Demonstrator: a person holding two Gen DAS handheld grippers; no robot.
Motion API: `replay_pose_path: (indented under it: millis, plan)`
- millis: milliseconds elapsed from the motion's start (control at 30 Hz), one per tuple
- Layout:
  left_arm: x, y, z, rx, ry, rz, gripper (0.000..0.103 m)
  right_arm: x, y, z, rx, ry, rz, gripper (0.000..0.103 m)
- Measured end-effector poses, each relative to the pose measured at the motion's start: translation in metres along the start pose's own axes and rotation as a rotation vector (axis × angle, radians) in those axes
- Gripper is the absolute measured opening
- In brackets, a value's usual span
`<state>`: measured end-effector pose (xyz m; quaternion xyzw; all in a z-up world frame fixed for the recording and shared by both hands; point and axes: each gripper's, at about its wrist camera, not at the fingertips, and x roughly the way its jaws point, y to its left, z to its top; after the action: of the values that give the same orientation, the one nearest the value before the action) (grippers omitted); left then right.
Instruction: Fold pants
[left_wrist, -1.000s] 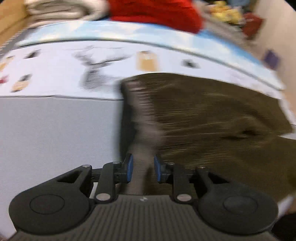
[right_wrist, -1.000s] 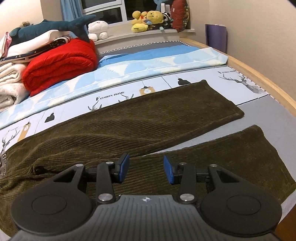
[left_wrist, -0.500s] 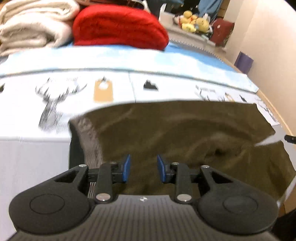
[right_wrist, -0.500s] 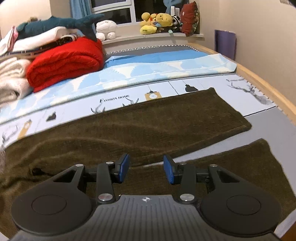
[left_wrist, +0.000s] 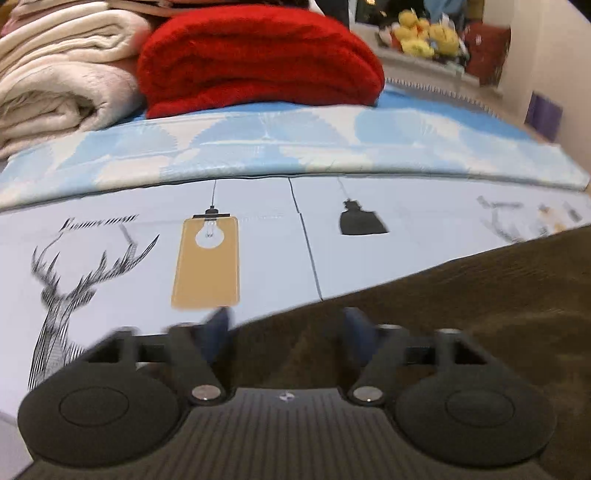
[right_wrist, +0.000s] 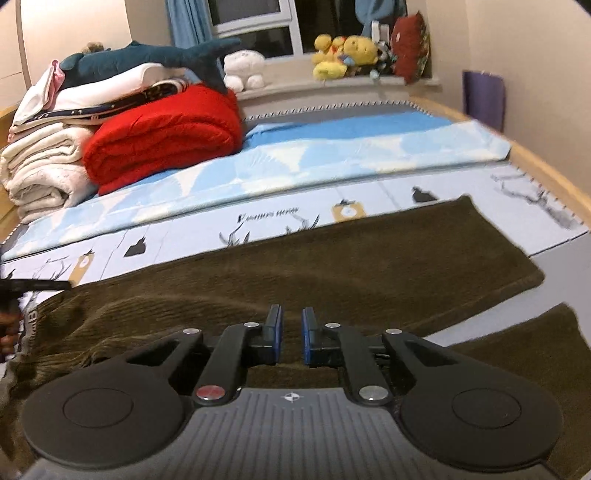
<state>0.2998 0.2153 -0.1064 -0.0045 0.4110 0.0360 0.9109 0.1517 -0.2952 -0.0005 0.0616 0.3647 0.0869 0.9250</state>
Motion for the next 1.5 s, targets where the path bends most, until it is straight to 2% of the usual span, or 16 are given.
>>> replay_pose_path:
  millis: [167, 200, 267, 300, 333, 433, 600, 733, 900, 1000, 1067, 1133, 1200, 1267, 1367, 1500]
  plan:
    - [0.042, 0.007, 0.004, 0.081, 0.066, -0.067, 0.089, 0.006, 0.001, 0.000, -0.024, 0.021, -0.008, 0.012]
    - [0.048, 0.009, 0.003, 0.097, 0.102, -0.104, 0.081, 0.008, 0.000, 0.000, -0.021, 0.027, -0.010, 0.012]
    - [0.049, 0.011, 0.001, 0.128, 0.084, -0.158, 0.063, 0.009, -0.002, 0.001, -0.017, 0.031, -0.012, 0.012]
    - [0.048, 0.011, 0.001, 0.126, 0.085, -0.208, 0.043, 0.009, -0.003, 0.001, -0.017, 0.030, -0.015, 0.012]
    - [0.046, 0.010, 0.002, 0.126, 0.082, -0.215, 0.033, 0.008, -0.004, 0.001, -0.018, 0.029, -0.018, 0.012]
    - [0.035, 0.002, 0.000, 0.175, 0.062, -0.188, 0.018, 0.007, -0.006, 0.002, -0.017, 0.022, -0.029, 0.012]
    - [-0.023, -0.021, -0.004, 0.256, -0.020, -0.139, 0.011, -0.003, -0.014, 0.002, 0.001, -0.003, -0.054, 0.012]
    - [-0.103, -0.062, -0.023, 0.370, -0.063, -0.111, 0.009, -0.012, -0.027, -0.001, 0.059, -0.017, -0.086, 0.012]
    - [-0.207, -0.110, -0.103, 0.496, -0.051, -0.150, 0.008, -0.026, -0.047, -0.008, 0.159, -0.030, -0.110, 0.012]
    - [-0.226, -0.116, -0.150, 0.477, 0.052, -0.188, 0.011, -0.033, -0.055, -0.014, 0.197, -0.029, -0.107, 0.012]
    - [-0.222, -0.105, -0.160, 0.403, 0.136, -0.175, 0.016, -0.035, -0.058, -0.019, 0.202, -0.017, -0.108, 0.012]
    - [-0.229, -0.073, -0.151, 0.180, 0.115, -0.156, 0.057, -0.036, -0.061, -0.023, 0.208, -0.001, -0.097, 0.012]
    - [-0.235, -0.035, -0.148, -0.060, 0.117, -0.209, 0.071, -0.037, -0.063, -0.026, 0.206, 0.009, -0.088, 0.012]
    - [-0.227, -0.004, -0.159, -0.233, 0.205, -0.269, 0.071, -0.037, -0.064, -0.026, 0.200, 0.007, -0.077, 0.012]
    - [-0.196, 0.027, -0.182, -0.430, 0.404, -0.266, 0.072, -0.032, -0.066, -0.025, 0.205, 0.007, -0.059, 0.012]
    - [-0.173, 0.050, -0.182, -0.592, 0.415, -0.245, 0.073, -0.017, -0.067, -0.019, 0.241, 0.011, -0.018, 0.012]
